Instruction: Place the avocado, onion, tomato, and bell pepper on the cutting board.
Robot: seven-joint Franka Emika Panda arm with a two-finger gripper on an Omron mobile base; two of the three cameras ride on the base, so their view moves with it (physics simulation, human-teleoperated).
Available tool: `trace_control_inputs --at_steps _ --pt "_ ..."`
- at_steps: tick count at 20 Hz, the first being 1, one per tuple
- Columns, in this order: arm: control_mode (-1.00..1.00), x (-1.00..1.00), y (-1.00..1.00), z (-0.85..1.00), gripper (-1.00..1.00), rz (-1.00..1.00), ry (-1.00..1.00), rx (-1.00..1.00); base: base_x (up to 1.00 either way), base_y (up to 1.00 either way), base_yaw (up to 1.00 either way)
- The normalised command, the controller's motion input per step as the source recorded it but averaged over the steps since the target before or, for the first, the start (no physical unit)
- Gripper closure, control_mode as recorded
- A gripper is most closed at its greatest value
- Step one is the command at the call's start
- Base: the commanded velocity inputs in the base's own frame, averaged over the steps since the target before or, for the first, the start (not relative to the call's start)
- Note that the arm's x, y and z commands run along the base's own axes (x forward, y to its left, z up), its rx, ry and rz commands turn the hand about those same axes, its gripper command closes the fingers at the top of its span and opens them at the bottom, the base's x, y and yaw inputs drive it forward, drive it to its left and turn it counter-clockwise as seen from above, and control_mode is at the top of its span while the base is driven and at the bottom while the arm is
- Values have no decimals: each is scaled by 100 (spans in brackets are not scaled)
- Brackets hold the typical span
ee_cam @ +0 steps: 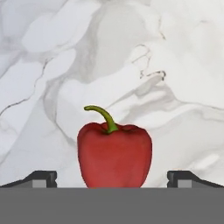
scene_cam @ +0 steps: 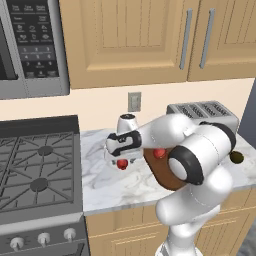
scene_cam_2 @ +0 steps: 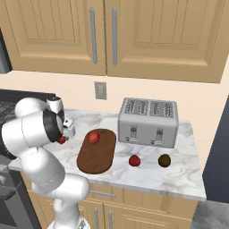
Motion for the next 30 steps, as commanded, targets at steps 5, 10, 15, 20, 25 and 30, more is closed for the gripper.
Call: trace_control_inputs --at_steps 5,10,15,20,25,30 --pt "-100 0 0 -21 -100 0 3 0 0 0 0" --pt "-100 5 0 -21 -100 0 5 0 0 0 0" --pt "-100 2 0 -9 100 0 2 0 0 0 0" --pt "-100 -27 -20 11 100 0 -3 0 0 0 0" --pt "-100 -52 -6 47 100 -1 -7 0 0 0 0" --pt "-100 -78 -18 61 100 -4 -9 0 0 0 0"
